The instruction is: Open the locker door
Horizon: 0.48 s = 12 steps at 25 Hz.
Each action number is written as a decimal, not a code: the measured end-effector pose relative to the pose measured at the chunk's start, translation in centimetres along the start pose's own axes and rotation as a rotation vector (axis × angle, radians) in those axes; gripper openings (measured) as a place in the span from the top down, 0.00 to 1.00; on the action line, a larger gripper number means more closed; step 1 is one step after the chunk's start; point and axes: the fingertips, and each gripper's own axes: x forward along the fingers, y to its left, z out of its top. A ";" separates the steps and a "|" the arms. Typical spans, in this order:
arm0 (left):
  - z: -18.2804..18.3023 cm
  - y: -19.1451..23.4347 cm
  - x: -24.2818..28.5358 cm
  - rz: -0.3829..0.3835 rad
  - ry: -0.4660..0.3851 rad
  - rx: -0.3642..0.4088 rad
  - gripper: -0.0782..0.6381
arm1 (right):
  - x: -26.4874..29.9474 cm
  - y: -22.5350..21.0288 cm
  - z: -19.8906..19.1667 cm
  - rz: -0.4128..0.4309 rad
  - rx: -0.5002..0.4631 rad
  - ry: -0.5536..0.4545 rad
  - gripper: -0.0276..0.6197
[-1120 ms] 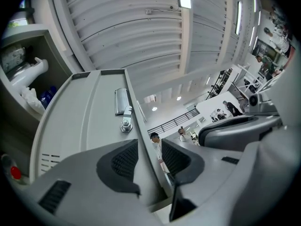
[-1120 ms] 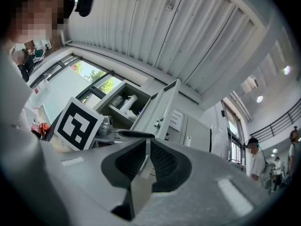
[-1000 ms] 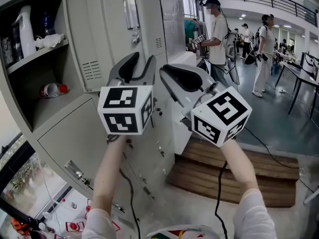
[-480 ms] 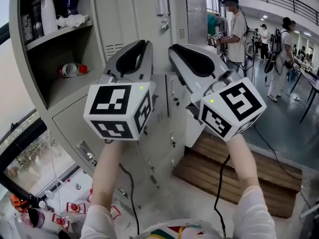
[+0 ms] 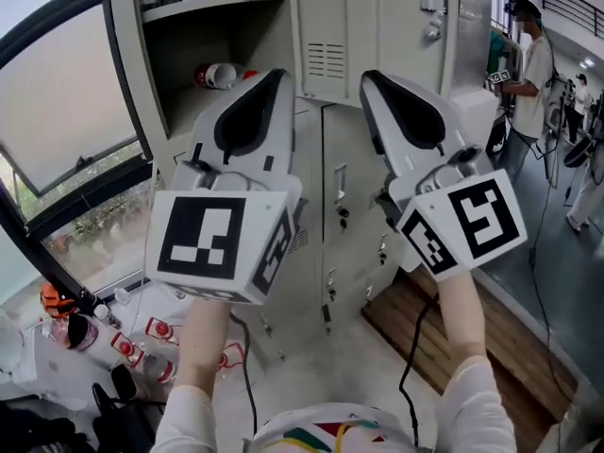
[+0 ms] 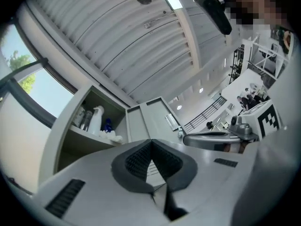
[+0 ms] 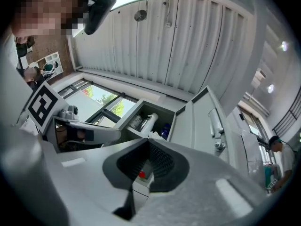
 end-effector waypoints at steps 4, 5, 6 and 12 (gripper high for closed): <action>-0.8 2.1 -3.6 0.073 0.039 0.025 0.87 | 0.6 3.4 -0.5 0.021 -0.008 -0.046 0.95; -1.2 2.5 -4.5 0.091 0.051 0.027 0.87 | 0.6 4.2 -0.7 0.026 -0.009 -0.055 0.95; -1.6 2.9 -5.4 0.114 0.061 0.034 0.87 | 0.5 5.0 -0.9 0.027 -0.011 -0.064 0.95; -4.6 5.1 -10.9 0.265 0.139 0.098 0.87 | -1.0 9.1 -2.2 0.023 0.000 -0.100 0.95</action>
